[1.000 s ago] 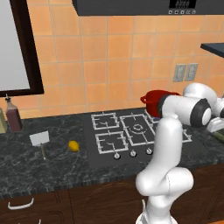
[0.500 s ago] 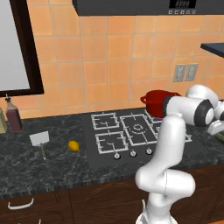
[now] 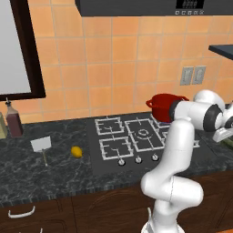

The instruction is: Put the cucumber and lemon in the pot. Retrieve the spatula and lightly stir the vegetables in the pot.

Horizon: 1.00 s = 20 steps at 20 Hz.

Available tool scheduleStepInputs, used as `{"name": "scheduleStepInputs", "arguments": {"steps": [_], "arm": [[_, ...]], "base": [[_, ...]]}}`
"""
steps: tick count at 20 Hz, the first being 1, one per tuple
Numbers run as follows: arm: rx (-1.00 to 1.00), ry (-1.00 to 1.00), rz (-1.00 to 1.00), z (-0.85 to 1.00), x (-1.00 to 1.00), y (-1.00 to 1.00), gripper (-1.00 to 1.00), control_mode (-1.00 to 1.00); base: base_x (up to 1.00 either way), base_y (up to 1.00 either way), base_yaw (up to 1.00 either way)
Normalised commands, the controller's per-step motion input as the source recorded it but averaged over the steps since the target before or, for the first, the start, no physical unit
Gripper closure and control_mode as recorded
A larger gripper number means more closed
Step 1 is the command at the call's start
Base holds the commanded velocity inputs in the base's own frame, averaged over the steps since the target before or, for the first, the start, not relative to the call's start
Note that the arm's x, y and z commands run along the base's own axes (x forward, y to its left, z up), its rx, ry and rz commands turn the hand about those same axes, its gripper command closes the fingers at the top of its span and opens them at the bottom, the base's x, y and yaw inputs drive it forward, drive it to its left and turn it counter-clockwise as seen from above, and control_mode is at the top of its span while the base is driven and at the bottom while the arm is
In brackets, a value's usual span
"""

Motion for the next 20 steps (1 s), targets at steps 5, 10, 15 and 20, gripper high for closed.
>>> {"name": "scheduleStepInputs", "arguments": {"steps": [5,10,15,20], "arm": [[-0.04,-0.01,0.02,-0.16,0.06,0.0,1.0,-1.0],[-0.06,-0.12,0.0,-0.06,-0.06,0.0,1.0,-1.0],[-0.05,-0.34,0.0,0.72,-0.41,0.24,1.0,-1.0],[-0.06,-0.26,0.0,1.0,-0.34,0.61,1.0,-1.0]], "base": [[0.0,0.0,0.0],[0.0,0.0,0.0],[0.0,0.0,0.0],[0.0,0.0,0.0]]}}
